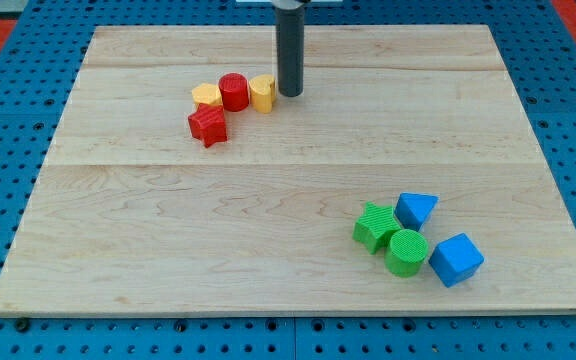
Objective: Form a horizontal line with red blocks and yellow blocks
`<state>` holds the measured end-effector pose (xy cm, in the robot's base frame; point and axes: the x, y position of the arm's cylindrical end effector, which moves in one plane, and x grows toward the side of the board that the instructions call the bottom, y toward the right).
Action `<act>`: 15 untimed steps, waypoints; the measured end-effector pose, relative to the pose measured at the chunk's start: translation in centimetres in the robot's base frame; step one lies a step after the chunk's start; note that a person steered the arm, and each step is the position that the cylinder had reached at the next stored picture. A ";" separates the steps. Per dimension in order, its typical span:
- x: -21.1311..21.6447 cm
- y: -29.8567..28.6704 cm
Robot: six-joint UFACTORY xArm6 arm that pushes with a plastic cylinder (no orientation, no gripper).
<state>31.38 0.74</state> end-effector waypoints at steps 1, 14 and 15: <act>0.9 4.9; 5.1 -11.3; 4.2 -11.3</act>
<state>35.62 -10.54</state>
